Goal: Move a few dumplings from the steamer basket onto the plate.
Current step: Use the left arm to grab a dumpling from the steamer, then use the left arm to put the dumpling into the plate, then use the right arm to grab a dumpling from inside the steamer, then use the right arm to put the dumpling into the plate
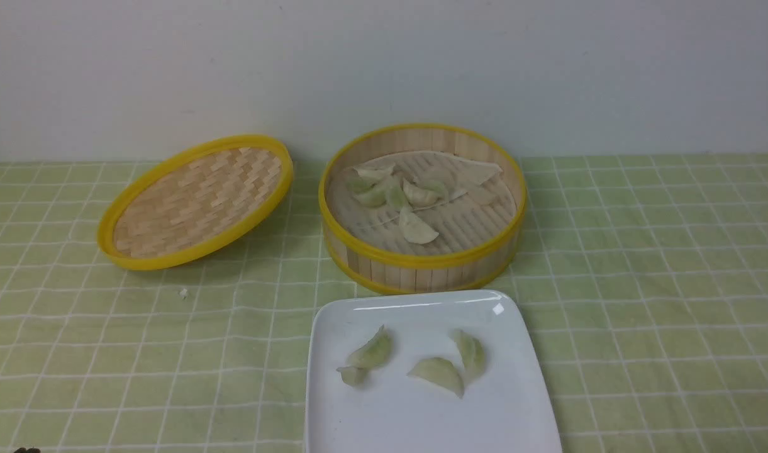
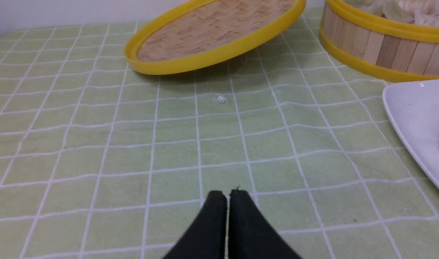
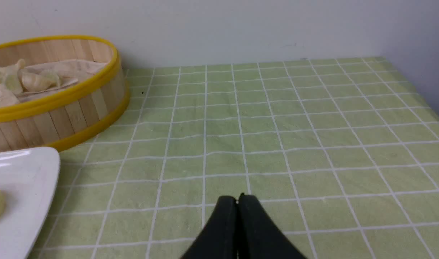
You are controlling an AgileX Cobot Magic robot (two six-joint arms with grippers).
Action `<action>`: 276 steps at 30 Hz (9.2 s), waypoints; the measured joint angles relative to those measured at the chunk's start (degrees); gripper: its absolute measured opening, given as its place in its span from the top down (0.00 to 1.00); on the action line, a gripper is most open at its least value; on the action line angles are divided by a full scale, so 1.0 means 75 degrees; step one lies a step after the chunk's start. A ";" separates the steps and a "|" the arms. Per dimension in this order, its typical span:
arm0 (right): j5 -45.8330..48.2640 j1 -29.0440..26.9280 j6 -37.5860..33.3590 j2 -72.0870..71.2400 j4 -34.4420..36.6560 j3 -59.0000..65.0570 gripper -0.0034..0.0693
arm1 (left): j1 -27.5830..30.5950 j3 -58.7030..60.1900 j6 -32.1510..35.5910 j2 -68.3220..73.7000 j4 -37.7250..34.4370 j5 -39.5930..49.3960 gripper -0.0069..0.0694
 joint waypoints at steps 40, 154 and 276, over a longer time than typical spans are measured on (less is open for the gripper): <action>-0.0094 0.0000 0.0000 0.0000 0.0000 0.0013 0.97 | 0.0000 -0.0088 -0.0986 0.0000 -0.3705 -0.4945 0.92; 0.6532 0.0395 -0.1420 0.6070 0.2992 -0.7395 0.97 | -0.2610 -1.7121 0.2956 1.6683 -0.1096 0.6547 0.86; 0.4091 0.4440 -0.2367 1.4224 0.3547 -0.9310 0.43 | -0.3607 -0.8710 -0.0579 0.6935 -0.0334 0.6423 0.92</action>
